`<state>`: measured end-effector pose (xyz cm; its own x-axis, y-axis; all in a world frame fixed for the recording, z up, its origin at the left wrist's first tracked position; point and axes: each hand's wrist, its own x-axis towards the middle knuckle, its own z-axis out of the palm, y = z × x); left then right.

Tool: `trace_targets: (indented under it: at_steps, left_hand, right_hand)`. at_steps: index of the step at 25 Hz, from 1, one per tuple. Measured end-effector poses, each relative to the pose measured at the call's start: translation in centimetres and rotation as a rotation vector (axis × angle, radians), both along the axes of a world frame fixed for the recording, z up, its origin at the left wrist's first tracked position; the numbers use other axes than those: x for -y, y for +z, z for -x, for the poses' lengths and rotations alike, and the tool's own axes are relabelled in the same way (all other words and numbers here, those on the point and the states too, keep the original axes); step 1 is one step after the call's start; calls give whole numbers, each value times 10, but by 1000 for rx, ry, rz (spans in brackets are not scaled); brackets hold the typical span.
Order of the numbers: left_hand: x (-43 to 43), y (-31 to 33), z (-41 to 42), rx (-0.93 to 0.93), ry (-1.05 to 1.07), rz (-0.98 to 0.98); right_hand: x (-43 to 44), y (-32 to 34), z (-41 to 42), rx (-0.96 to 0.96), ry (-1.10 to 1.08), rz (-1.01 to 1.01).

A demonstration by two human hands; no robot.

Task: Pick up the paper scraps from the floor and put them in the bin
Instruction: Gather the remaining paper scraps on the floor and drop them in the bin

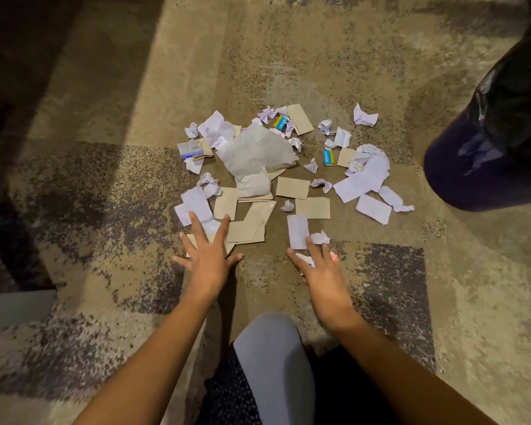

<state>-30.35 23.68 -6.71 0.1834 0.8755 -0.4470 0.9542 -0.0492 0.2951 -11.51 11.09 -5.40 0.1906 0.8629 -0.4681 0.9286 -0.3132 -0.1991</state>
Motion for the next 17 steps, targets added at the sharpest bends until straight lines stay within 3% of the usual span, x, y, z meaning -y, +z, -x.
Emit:
trace_targets:
  at_steps: [5, 12, 17]
  left_hand:
    - [-4, 6, 7, -52, -60, -145]
    - [-27, 12, 35, 154, 64, -332]
    - [-41, 22, 34, 22, 113, -427]
  right_hand:
    - [2, 16, 9, 8, -2, 22]
    - [-12, 16, 16, 78, 16, 87]
    - [-16, 19, 18, 135, 67, 144]
